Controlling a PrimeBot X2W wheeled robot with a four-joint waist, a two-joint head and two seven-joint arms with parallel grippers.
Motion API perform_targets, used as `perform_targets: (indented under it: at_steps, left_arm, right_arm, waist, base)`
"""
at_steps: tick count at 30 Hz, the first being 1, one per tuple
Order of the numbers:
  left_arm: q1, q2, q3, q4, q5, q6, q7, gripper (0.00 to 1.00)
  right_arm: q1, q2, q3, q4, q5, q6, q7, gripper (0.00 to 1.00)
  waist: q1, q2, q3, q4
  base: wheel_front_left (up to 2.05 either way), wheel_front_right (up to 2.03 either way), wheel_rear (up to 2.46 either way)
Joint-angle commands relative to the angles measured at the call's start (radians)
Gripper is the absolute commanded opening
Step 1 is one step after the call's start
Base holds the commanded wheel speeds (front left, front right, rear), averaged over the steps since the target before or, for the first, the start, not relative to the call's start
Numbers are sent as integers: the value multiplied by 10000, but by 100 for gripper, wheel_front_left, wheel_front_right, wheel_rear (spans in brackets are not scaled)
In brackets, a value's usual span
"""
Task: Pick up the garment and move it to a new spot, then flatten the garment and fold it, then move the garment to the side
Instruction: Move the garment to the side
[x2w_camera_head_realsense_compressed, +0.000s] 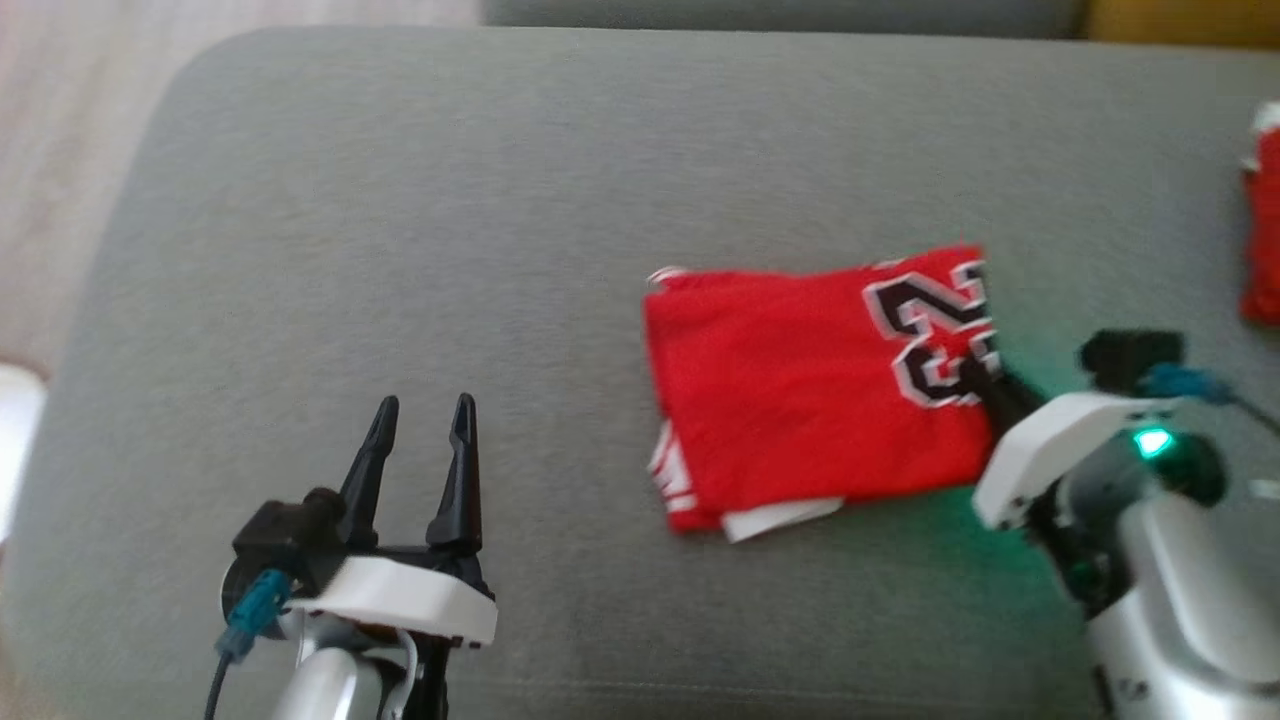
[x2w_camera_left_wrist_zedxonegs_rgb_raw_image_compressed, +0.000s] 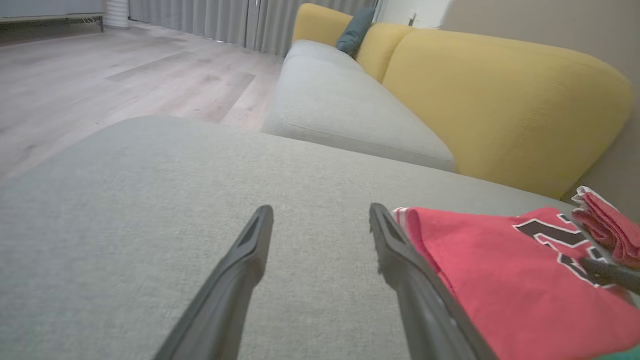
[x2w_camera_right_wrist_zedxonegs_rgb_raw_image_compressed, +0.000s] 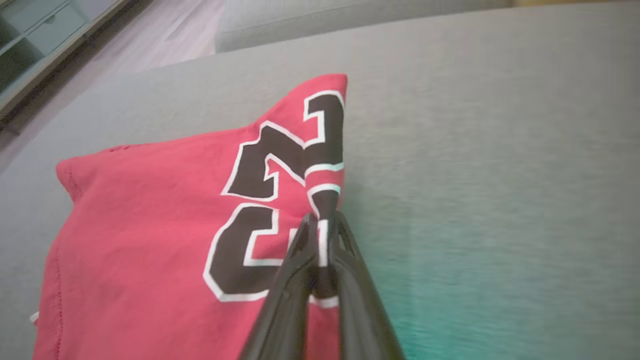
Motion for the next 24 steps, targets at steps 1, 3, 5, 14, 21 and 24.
perform_targets:
  at_steps: [1,3,5,14,21,24]
  left_arm:
    - [-465,-24,363,-374,91,-44,-122,100]
    - [-555,-24,368,-390,169,-92,-122,100]
    - [-660,-24,355,-404,256,-136,-122,100]
    - [-1275,-24,392,-335,768,-423,-122,100]
    - [-1648,-21,411,-197,1085,-637,-122,100]
    - [-1681,-22,422,-179,1124,-682,-122,100]
  right_arm:
    - [-357,-153,55,-488,-82,65,-82,0]
    - [-353,-296,-132,-832,-145,65,5,0]
    - [-341,-417,-300,-1191,-188,65,101,0]
    - [-638,-263,-770,-2064,-207,65,170,0]
    - [-874,-122,-922,-2125,-246,65,-59,0]
    - [-928,-127,-987,-2137,-259,65,-116,0]
  waist:
    - [0,0,206,-672]
    - [0,0,334,-1195]
    - [0,0,487,-1719]
    - [0,0,1366,-3806]
    - [0,0,1755,-4201]
    - [0,0,1787,-4145]
  base:
    - [0,0,0]
    - [0,0,0]
    - [0,0,0]
    - [0,0,0]
    - [0,0,0]
    - [0,0,0]
